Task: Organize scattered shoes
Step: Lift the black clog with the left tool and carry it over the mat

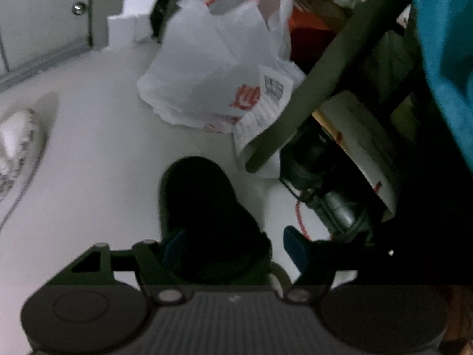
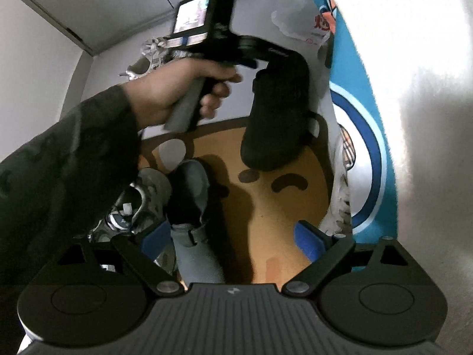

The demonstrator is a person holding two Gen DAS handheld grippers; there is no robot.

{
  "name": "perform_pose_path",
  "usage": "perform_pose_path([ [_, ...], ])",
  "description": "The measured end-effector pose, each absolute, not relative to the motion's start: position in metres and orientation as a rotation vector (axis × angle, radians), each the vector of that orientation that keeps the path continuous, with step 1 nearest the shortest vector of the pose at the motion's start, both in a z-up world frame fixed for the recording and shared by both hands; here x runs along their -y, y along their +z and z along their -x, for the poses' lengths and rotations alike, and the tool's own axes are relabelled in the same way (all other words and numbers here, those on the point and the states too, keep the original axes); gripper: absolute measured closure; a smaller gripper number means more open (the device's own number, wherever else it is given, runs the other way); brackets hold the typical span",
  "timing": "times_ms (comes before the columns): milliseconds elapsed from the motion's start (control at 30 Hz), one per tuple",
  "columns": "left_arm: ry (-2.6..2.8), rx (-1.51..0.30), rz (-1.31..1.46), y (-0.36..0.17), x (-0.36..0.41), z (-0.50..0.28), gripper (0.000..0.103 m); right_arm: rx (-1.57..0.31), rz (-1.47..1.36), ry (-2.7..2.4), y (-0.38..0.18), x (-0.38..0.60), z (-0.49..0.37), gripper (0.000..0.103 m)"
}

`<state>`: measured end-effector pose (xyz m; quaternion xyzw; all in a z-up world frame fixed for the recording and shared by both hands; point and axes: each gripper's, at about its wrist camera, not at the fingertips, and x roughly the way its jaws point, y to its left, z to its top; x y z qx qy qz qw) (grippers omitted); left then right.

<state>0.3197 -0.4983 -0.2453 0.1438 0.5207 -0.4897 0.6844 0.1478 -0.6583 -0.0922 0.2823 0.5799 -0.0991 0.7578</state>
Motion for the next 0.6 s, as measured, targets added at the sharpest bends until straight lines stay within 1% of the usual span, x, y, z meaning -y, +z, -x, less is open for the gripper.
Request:
perform_pose_path([
  [67,-1.126,-1.173,-0.357,-0.251,0.501,-0.314,0.029,-1.281,-0.64,-0.205,-0.094,0.659,-0.147,0.009],
  [233,-1.191,-1.116,-0.517,-0.261,0.493,-0.298,0.028,-1.281,-0.664,-0.138,-0.092,0.653,-0.149,0.009],
  [300,-1.193,-1.1,-0.553,-0.261,0.492,-0.298,0.036,-1.277,-0.666,-0.134,-0.091,0.652,-0.15,0.009],
  [333,-1.186,-1.092,-0.563,-0.261,0.492,-0.298,0.049,-1.277,-0.667,-0.133,-0.091,0.652,-0.15,0.009],
  [400,-1.18,-1.08,-0.57,-0.261,0.492,-0.299,0.052,-1.28,-0.672,-0.134,-0.092,0.653,-0.15,0.009],
  [533,-1.202,-1.105,-0.516,-0.259,0.482,-0.299,0.068,-1.276,-0.668,-0.154,-0.092,0.655,-0.149,0.009],
  [567,-1.208,-1.117,-0.5,-0.259,0.479,-0.299,0.071,-1.272,-0.665,-0.161,-0.092,0.656,-0.148,0.009],
  [600,-1.213,-1.128,-0.484,-0.258,0.477,-0.299,0.072,-1.265,-0.658,-0.169,-0.091,0.657,-0.149,0.009],
])
